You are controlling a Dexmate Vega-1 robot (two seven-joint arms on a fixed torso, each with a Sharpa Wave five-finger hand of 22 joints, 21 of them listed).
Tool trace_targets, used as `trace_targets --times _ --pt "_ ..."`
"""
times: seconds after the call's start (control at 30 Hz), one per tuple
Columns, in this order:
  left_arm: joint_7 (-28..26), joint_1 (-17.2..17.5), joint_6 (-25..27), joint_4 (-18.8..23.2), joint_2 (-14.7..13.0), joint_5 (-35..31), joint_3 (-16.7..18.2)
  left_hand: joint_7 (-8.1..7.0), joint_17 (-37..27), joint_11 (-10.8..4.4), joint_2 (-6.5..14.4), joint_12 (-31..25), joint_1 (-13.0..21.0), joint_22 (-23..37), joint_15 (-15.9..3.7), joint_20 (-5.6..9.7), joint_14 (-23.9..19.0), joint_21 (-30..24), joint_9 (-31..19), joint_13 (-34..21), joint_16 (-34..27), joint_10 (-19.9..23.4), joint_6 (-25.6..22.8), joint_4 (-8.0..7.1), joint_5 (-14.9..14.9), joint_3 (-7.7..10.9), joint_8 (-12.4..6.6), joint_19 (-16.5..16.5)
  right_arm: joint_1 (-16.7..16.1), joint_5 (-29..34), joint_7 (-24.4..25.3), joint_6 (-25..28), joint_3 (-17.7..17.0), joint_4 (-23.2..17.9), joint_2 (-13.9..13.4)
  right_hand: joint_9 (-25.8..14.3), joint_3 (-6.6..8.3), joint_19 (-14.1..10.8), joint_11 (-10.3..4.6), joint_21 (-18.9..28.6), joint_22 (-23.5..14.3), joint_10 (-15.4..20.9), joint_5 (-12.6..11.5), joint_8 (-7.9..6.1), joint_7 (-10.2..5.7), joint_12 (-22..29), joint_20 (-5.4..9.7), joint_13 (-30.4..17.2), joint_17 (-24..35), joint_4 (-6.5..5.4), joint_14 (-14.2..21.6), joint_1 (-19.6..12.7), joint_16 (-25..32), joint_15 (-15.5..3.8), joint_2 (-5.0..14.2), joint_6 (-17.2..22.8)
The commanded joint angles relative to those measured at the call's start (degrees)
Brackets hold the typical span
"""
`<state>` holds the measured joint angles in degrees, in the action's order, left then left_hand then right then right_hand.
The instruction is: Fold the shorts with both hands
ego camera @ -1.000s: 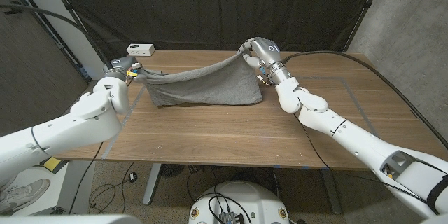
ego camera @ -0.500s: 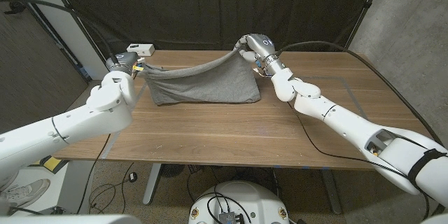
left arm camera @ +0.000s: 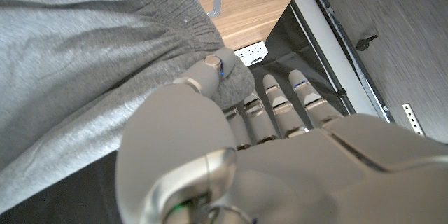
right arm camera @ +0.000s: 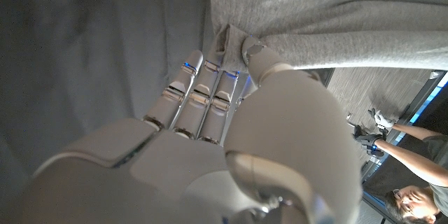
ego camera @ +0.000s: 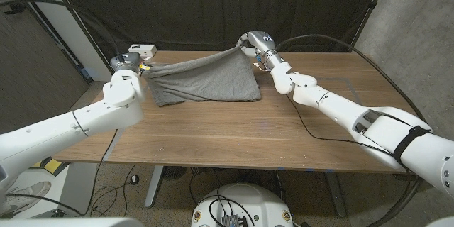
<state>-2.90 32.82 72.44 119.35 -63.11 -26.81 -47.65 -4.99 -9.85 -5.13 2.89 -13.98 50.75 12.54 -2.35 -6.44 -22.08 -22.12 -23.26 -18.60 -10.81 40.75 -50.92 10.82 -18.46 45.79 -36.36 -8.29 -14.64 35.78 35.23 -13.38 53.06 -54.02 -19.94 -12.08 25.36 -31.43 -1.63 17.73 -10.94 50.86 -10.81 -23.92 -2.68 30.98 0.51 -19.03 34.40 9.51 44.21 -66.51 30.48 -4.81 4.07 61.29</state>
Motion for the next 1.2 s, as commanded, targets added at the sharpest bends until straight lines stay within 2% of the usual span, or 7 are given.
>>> trace_targets --times 0.03,0.33,0.43,0.8,1.0,1.1,1.2 --pt "0.8 -3.8 1.7 -5.2 2.9 -2.7 -4.5 10.96 -0.1 -0.63 -0.8 -0.3 -0.1 0.0 -5.28 -0.09 -0.6 -0.3 0.3 -0.1 0.0 0.3 -10.6 0.01 -0.4 0.56 0.51 -0.8 7.0 -1.8 2.5 -2.8 5.8 14.0 5.7 -0.1 0.56 -0.5 -0.49 0.4 -0.2 -0.2 0.1 -0.29 -0.21 0.3 0.04 -0.2 0.2 -0.09 0.7 0.6 -0.2 -7.75 0.07 0.0" --pt "0.1 -5.6 2.5 -9.0 5.5 -3.7 -6.5 10.87 0.0 -0.86 -1.0 -0.4 0.0 0.1 -5.45 -0.04 -0.9 -0.6 1.0 -0.1 0.0 0.3 -10.5 0.02 -0.3 0.51 1.38 -1.2 12.7 -5.2 4.3 -4.7 11.3 29.8 13.6 -0.1 0.53 -0.6 -0.52 0.4 -0.2 -0.3 0.1 -0.21 -0.37 0.2 0.07 -0.3 0.8 -0.12 0.6 0.6 0.0 -7.72 0.15 -0.2" --pt "0.0 -6.7 3.1 -10.6 6.4 -4.5 -8.1 11.12 0.0 -0.91 -0.9 -0.4 0.1 0.1 -5.38 -0.12 -1.0 -0.7 1.5 -0.1 -0.1 0.4 -10.0 -0.09 -0.1 0.27 1.99 -1.2 13.8 -7.5 2.7 -3.1 13.5 32.2 15.2 0.0 0.52 -0.6 -0.57 0.5 -0.2 -0.4 0.1 -0.22 -0.37 0.2 0.09 -0.3 1.0 -0.17 0.6 0.6 0.0 -7.7 0.19 -0.2" --pt "0.9 -11.0 5.0 -17.2 9.3 -7.4 -14.7 10.35 -0.2 -1.56 -0.7 -0.4 0.0 0.1 -5.66 0.03 -1.3 -1.0 2.5 -0.2 -0.3 0.5 -9.5 -0.3 0.5 -0.66 3.36 -1.4 16.5 -15.3 -4.7 6.5 21.8 33.2 17.8 0.0 0.05 -0.6 -1.03 0.5 -0.3 -0.9 0.1 0.22 -1.21 -0.2 0.41 -0.2 2.5 -0.45 0.3 0.9 0.8 -7.68 0.5 -1.3" --pt "0.5 -12.3 5.4 -21.0 11.3 -7.1 -15.9 8.56 -0.6 -2.06 0.6 -0.3 -0.9 0.2 -5.89 0.05 -1.3 -1.5 3.5 -0.3 -0.6 0.2 -8.5 -1.34 1.3 -2.56 4.81 -1.8 17.0 -18.4 -8.3 11.0 24.7 29.1 16.3 -0.1 -0.26 -0.7 -1.35 0.7 -0.3 -1.4 0.1 0.4 -1.58 -0.6 0.66 0.0 3.4 -0.52 0.0 0.9 1.3 -7.88 0.85 -1.7" --pt "0.4 -13.1 5.4 -23.1 12.4 -6.7 -16.7 6.96 -0.8 -2.31 1.5 -0.3 -1.7 0.2 -5.96 0.01 -1.3 -1.7 3.9 -0.5 -0.9 0.2 -7.4 -1.91 1.9 -3.95 5.65 -1.9 17.5 -19.3 -10.8 12.7 25.8 28.8 16.5 -0.1 -0.33 -0.7 -1.42 0.7 -0.4 -1.5 0.1 0.46 -1.66 -0.7 0.74 0.0 3.7 -0.56 -0.1 0.9 1.3 -7.91 0.98 -1.8" --pt "-0.4 -13.6 4.4 -25.8 13.9 -6.0 -16.8 6.52 -1.0 -2.55 2.4 -0.3 -2.2 0.2 -6.0 0.12 -1.4 -2.0 4.2 -0.6 -1.1 0.0 -6.2 -2.27 2.4 -4.94 6.41 -2.2 18.1 -20.8 -15.3 15.1 26.6 28.8 17.1 -0.1 -0.44 -0.7 -1.45 0.7 -0.4 -1.4 0.1 0.51 -1.68 -0.7 0.76 0.1 3.9 -0.56 -0.2 0.9 1.5 -7.97 1.04 -1.9"
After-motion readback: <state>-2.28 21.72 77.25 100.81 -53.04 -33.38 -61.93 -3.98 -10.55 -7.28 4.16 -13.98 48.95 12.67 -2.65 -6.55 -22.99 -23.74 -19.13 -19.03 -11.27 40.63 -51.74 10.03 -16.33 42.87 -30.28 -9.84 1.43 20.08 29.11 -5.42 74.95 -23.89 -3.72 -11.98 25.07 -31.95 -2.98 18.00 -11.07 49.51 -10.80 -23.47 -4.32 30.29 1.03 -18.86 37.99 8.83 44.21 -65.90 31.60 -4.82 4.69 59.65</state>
